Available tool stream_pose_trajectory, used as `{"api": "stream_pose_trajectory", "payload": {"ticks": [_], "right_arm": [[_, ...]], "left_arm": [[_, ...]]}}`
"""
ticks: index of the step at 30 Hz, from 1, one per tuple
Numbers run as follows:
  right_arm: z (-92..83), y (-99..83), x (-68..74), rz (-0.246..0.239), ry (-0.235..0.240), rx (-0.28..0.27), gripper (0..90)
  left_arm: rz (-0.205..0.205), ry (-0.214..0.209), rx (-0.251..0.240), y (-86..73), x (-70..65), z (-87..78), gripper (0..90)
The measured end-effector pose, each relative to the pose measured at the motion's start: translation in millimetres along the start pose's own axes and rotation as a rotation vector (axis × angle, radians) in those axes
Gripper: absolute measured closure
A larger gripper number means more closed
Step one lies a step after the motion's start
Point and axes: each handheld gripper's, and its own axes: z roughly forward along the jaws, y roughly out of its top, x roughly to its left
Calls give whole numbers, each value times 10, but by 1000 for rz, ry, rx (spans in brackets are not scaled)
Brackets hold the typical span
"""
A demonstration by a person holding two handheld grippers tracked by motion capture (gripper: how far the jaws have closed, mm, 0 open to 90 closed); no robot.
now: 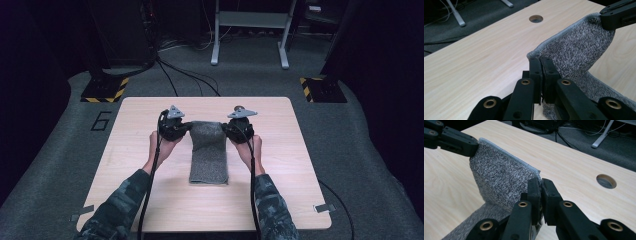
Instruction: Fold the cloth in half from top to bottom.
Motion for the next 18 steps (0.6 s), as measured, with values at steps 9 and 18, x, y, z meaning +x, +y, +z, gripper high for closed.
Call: {"api": "stream_pose_trajectory", "payload": {"ticks": [9,18], "right_arm": [[-82,-224,138,-5,21,8,857],[-140,-494,257,-21,35,36,854]], "left_arm": [[18,-31,28,-196,-89,-39,876],[21,-74,57,-390,-212,-35,871]]}}
